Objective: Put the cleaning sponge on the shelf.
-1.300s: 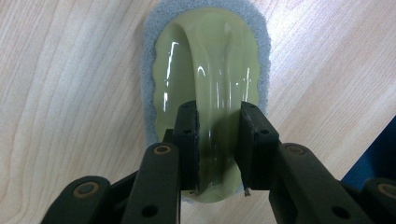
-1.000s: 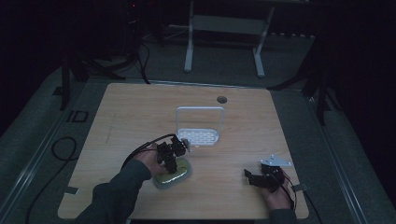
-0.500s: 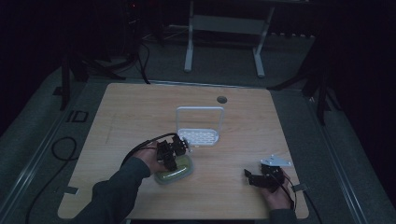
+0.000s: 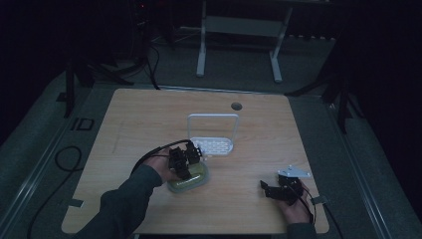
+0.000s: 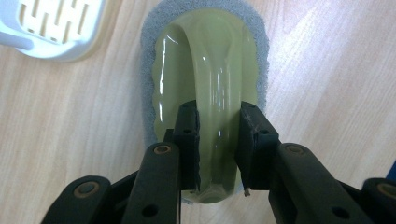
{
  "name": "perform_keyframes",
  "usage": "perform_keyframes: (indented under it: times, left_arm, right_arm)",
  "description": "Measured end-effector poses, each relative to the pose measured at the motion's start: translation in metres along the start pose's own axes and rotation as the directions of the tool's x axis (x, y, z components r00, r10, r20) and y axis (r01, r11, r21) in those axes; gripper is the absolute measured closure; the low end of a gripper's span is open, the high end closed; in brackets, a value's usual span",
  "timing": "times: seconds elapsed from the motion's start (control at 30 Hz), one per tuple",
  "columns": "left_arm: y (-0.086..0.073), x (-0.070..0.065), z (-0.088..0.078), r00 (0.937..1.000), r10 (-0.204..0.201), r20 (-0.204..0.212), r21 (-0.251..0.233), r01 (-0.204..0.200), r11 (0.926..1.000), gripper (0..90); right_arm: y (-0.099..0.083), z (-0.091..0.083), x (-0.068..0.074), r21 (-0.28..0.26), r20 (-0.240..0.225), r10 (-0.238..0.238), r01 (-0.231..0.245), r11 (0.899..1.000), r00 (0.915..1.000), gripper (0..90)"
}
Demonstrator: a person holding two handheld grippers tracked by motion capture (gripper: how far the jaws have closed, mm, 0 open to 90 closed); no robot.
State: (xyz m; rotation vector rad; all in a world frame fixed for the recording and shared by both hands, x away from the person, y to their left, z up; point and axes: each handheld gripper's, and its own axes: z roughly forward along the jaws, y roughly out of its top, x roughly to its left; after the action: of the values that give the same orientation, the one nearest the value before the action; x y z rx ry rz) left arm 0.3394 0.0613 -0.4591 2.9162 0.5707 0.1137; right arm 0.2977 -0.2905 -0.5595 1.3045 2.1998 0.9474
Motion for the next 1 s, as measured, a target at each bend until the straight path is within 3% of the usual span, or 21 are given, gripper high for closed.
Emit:
perform_keyframes:
  times: [0.27,0.43,0.67,1.0]
  left_arm:
    - [0.001,0.003,-0.001,0.9996,0.022,-0.017,-0.009,-0.022,0.9997,71.9]
    - [0.001,0.004,-0.002,0.998,0.034,-0.053,-0.039,-0.037,0.9986,71.9]
    - [0.005,0.006,0.0,0.9956,0.076,-0.054,-0.03,-0.078,0.9965,71.9]
    - [0.013,0.005,0.0,0.9871,0.145,-0.069,-0.058,-0.149,0.9872,71.9]
  right_arm:
    - [0.0,0.0,0.0,0.0,0.0,-0.001,0.001,1.0,1.0,17.7]
    - [0.0,0.0,0.0,-0.002,0.0,-0.004,0.004,1.0,1.0,17.7]
    - [0.0,0.0,0.0,-0.003,0.0,-0.005,0.005,1.0,1.0,17.7]
    - [0.0,0.0,0.0,-0.001,0.0,-0.003,0.003,1.0,1.0,17.7]
